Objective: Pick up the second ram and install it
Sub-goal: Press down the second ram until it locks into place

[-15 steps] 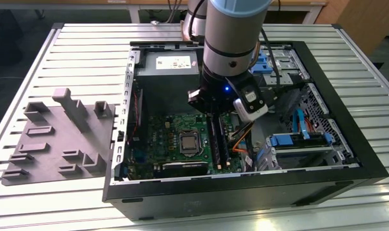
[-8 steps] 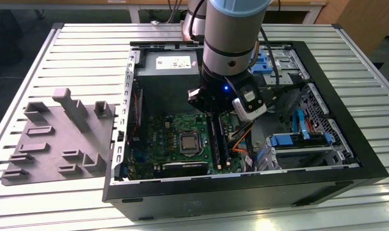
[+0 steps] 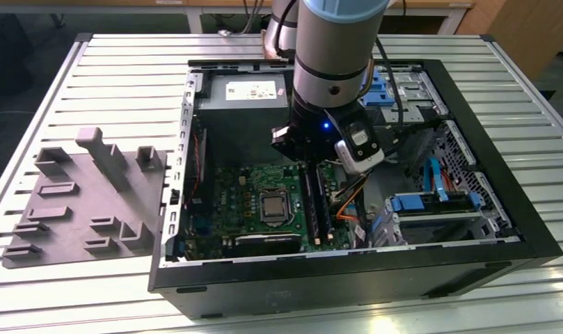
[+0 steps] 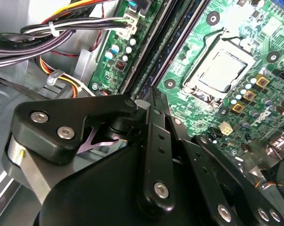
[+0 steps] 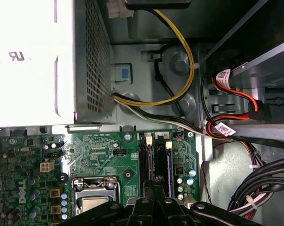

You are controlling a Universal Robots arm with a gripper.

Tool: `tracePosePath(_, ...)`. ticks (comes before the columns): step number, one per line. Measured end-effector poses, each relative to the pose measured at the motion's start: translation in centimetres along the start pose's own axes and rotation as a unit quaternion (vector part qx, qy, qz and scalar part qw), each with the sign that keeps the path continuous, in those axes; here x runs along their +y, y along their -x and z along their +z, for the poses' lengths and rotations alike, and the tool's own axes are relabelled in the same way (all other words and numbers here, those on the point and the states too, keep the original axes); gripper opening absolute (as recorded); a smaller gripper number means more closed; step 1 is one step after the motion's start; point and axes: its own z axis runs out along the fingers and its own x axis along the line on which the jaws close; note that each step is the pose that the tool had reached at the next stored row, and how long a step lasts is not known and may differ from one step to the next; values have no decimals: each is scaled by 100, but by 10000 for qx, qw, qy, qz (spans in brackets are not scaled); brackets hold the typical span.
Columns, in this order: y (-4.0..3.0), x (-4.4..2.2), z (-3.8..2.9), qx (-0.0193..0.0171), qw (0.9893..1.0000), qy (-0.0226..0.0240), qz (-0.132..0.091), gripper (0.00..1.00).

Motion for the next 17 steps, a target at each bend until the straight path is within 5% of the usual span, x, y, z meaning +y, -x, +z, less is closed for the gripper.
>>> tracePosePath(17, -4, 66, 12, 0, 10000, 0, 5, 11)
